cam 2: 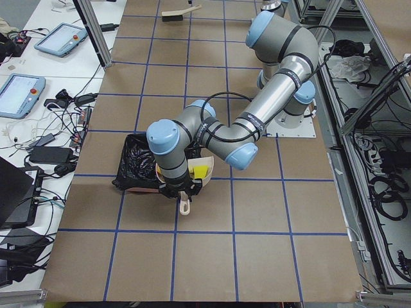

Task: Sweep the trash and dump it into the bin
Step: 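Raise the dustpan over the black bin with the left gripper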

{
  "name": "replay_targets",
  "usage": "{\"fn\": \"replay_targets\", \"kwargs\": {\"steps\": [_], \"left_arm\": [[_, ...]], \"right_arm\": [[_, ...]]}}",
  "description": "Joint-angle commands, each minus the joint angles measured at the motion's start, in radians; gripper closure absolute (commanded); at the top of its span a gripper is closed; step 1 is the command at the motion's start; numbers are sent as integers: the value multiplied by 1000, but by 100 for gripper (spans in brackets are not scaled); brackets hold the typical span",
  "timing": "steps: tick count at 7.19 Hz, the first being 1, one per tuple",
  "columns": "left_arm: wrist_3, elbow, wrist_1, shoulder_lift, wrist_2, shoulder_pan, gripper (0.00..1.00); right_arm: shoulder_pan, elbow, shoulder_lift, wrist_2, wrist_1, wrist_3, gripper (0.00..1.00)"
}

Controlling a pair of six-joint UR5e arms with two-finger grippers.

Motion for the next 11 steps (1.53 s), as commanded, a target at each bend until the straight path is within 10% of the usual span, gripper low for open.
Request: {"fn": "replay_targets", "kwargs": {"steps": [1,4,11], "left_arm": [[32,13,1,-6,42,-23,100],[10,48,1,-26,54,-32,100],[-26,61,99,-18,235,-168,100]], "right_arm": [[22,-18,-115,6,5,2,0],[207,-22,-264,72,4,10,0],[444,-49,-254,159,48,412,0]]}}
